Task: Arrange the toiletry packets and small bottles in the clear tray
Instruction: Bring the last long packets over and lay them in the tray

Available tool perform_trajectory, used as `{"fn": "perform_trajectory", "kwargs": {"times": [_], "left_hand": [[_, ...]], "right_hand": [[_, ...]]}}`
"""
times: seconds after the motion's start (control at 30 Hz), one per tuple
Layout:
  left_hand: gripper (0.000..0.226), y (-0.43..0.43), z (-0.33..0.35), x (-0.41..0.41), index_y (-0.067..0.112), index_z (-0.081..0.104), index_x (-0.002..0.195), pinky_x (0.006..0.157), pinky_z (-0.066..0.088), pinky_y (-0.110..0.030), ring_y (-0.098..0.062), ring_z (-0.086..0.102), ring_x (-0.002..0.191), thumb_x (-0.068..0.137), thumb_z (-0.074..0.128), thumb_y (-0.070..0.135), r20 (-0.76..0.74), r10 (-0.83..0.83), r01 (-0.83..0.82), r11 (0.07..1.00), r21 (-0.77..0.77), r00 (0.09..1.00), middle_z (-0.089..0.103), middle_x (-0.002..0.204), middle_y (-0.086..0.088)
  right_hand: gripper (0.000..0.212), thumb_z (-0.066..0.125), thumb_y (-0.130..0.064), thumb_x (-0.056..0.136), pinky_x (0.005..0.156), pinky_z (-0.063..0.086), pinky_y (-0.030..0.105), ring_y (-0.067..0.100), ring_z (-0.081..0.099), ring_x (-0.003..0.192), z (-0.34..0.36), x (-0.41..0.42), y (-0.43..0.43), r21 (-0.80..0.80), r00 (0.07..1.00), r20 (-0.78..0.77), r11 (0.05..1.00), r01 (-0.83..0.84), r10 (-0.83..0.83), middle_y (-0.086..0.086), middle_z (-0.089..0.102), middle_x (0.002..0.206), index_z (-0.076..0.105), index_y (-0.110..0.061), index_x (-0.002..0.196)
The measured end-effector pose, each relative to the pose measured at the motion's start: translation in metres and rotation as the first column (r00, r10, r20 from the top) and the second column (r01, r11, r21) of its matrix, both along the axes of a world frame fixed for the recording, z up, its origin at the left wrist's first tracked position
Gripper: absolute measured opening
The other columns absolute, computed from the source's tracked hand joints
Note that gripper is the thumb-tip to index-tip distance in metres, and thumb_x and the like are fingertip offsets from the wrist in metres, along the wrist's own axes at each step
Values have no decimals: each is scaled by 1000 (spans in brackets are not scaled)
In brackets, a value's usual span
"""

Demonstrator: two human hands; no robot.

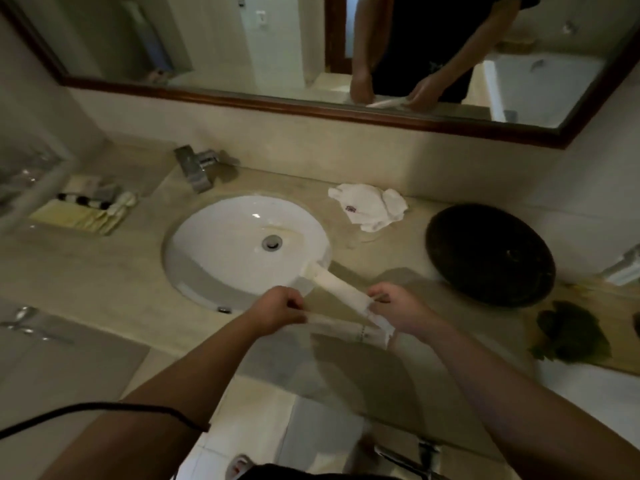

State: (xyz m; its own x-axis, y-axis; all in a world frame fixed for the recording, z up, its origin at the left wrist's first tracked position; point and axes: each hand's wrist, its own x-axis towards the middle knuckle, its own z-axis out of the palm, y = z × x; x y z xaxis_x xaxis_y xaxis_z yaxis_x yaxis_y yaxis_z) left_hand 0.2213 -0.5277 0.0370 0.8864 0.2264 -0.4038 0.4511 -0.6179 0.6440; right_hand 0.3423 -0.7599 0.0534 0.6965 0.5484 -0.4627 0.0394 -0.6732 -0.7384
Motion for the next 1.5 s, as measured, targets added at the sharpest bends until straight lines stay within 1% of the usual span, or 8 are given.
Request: {"fn": "perform_trajectory", "kwargs": {"times": [0.13, 0.27, 0.43, 0.57, 0.83, 1.03, 1.3, 1.5], "left_hand": [[7, 42, 10, -51, 13, 73, 74, 72, 53, -29, -13, 64, 72, 73, 79, 15, 82, 235, -223, 966, -129, 969, 72, 78, -4], [10, 94, 25, -110, 10, 72, 74, 70, 54, -29, -10, 65, 69, 71, 81, 13, 121, 412, -386, 903, -190, 903, 73, 75, -4], [11, 161, 37, -175, 11, 71, 78, 55, 45, -10, 7, 56, 54, 72, 79, 7, 151, 597, -538, 787, -303, 788, 65, 67, 6], [13, 212, 39, -217, 13, 70, 80, 51, 44, -17, -4, 53, 54, 73, 81, 14, 164, 709, -626, 690, -363, 686, 62, 67, 5], [13, 304, 43, -249, 9, 66, 79, 47, 42, -22, -15, 51, 55, 74, 79, 9, 133, 883, -720, 446, -532, 449, 59, 66, -3], [11, 372, 44, -227, 1, 69, 87, 51, 47, -23, -17, 54, 59, 79, 74, 7, 118, 862, -698, 472, -538, 493, 63, 76, -13], [4, 462, 52, -197, 6, 70, 82, 68, 47, -33, -24, 57, 72, 84, 67, 4, 78, 865, -735, 466, -493, 496, 65, 83, -17], [21, 533, 58, -165, -2, 68, 98, 53, 44, -25, -14, 53, 58, 82, 72, 12, 100, 858, -750, 492, -442, 503, 64, 79, -12]], "right_hand": [[24, 63, -9, 91, 68, 49, 22, 18, 64, 90, 9, -16, 46, 73, 994, -94, 997, -40, 47, 10, 68, 110, 63, -11, 115], [24, 57, -4, 93, 60, 49, 21, 10, 62, 74, 22, -53, 115, 117, 972, -179, 984, -132, 151, 7, 68, 97, 63, -13, 115], [20, 56, -31, 97, 64, 52, 35, 15, 62, 70, 35, -104, 199, 154, 940, -144, 945, -288, 310, 2, 69, 82, 70, -20, 105], [14, 61, -31, 95, 62, 48, 33, 10, 62, 64, 39, -139, 261, 209, 925, -174, 931, -300, 337, -1, 71, 79, 73, -25, 97], [12, 67, -21, 88, 77, 48, 32, 17, 67, 82, 42, -179, 362, 244, 885, -160, 886, -393, 437, 7, 74, 91, 75, -20, 97], [7, 67, -20, 89, 66, 46, 21, 7, 64, 74, 36, -152, 433, 178, 890, -59, 882, -436, 452, -7, 70, 80, 70, -26, 92], [19, 65, -19, 88, 76, 51, 31, 14, 67, 86, 28, -106, 515, 121, 865, -41, 862, -492, 499, -2, 71, 93, 70, -22, 106], [21, 63, -8, 84, 75, 51, 33, 23, 68, 88, 31, -81, 566, 106, 892, -58, 892, -440, 448, 10, 73, 94, 72, -15, 102]]}}
